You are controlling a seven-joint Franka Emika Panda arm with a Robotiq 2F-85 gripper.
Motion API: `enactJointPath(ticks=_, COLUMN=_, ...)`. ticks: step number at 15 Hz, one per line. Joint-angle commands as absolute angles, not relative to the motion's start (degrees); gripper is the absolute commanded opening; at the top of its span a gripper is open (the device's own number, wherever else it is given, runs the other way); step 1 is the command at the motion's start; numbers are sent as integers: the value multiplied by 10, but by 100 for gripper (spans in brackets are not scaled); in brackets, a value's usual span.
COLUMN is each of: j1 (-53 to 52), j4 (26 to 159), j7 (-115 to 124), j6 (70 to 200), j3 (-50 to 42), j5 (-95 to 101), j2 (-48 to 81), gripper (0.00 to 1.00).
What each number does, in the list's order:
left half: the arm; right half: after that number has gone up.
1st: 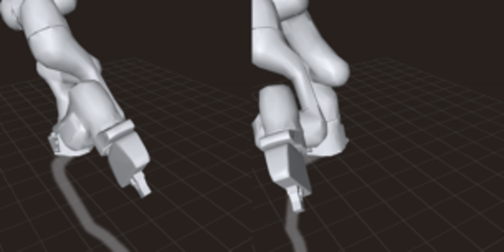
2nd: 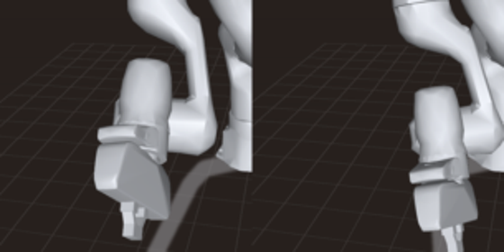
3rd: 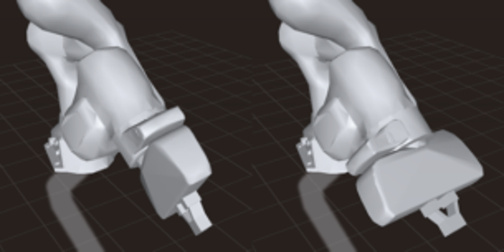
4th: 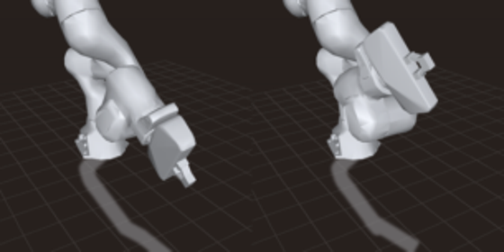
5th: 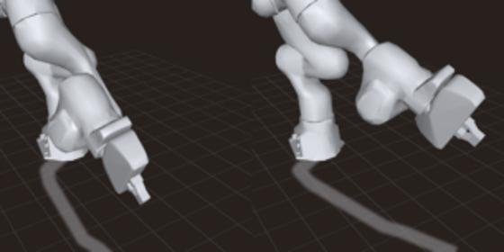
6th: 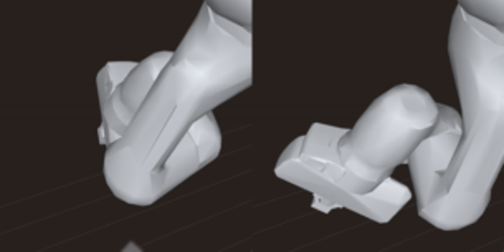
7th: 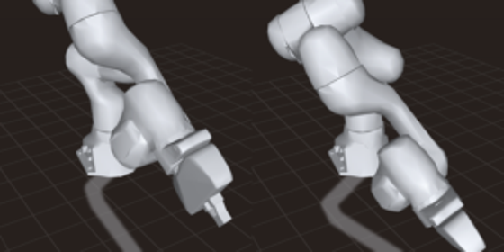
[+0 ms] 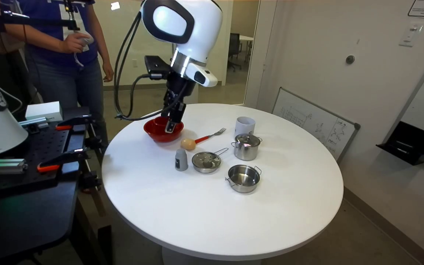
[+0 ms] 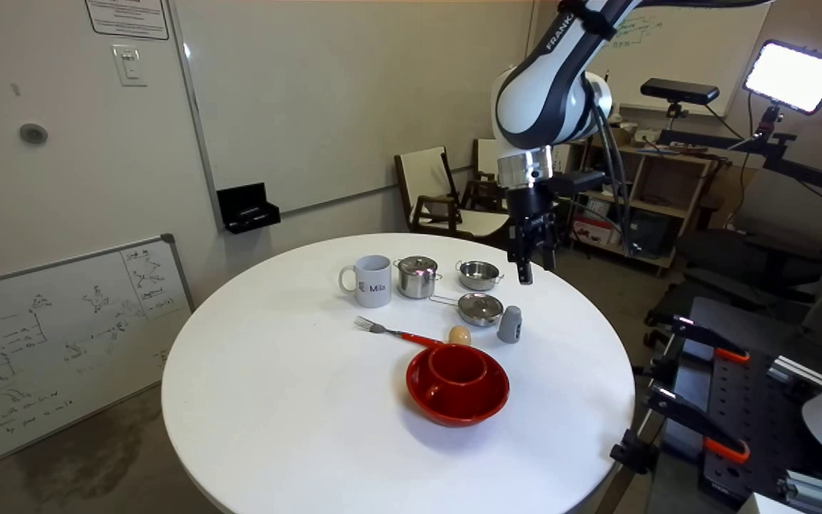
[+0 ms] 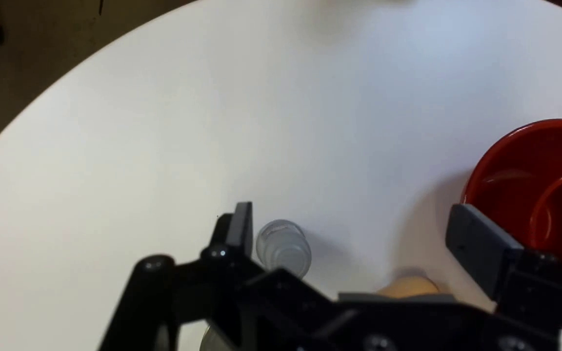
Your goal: Move the salt cellar to the left of the table
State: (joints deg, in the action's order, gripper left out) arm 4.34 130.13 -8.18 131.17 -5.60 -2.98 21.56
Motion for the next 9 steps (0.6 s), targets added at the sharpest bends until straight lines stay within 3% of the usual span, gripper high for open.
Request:
enactJointPath(ticks=1, j1=38, j4=1230, j7=-48, j6=1302, j3=-51, j5=3, j2=293, gripper=100)
enactJointPath(ticks=9, j1=37, j4=1151, j7=-31, j6=1272, j3=-52, j5=22, j2=383, gripper=100)
